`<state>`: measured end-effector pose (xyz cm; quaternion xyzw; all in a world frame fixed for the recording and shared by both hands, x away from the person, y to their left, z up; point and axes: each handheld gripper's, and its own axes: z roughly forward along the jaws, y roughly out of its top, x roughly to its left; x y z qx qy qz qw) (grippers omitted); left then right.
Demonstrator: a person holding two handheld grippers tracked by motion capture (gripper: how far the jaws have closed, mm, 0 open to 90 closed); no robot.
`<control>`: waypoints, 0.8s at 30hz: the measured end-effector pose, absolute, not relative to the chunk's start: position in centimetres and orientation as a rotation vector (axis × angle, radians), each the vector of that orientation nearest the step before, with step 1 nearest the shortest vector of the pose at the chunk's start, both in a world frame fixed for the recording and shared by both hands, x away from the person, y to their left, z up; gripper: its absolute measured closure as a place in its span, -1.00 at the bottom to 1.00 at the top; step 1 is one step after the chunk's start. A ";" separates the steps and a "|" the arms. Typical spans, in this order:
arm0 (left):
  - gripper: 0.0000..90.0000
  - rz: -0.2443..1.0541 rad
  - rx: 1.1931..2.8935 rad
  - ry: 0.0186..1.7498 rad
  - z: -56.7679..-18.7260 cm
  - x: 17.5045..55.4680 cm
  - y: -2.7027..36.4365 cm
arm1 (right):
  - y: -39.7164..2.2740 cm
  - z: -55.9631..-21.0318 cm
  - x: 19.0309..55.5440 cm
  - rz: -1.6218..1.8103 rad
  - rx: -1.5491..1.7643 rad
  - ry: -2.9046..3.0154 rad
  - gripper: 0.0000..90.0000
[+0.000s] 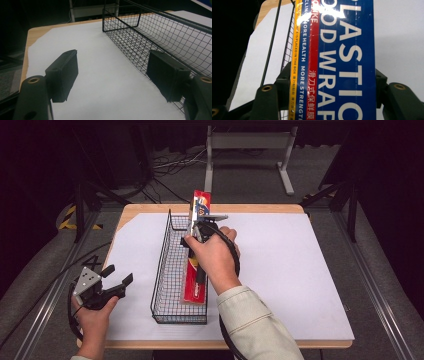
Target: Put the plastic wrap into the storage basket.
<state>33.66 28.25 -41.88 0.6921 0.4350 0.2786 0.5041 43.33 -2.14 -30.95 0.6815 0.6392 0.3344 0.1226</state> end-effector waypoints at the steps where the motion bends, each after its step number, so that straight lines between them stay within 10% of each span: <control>1: -0.43 0.673 1.671 1.050 -41.9 33.7 28.2 | -1.9 -31.1 43.4 0.974 1.985 1.864 -0.10; 24: -0.43 0.680 1.665 1.064 -42.0 33.1 28.8 | -0.5 -35.2 44.5 0.862 1.980 1.860 -0.10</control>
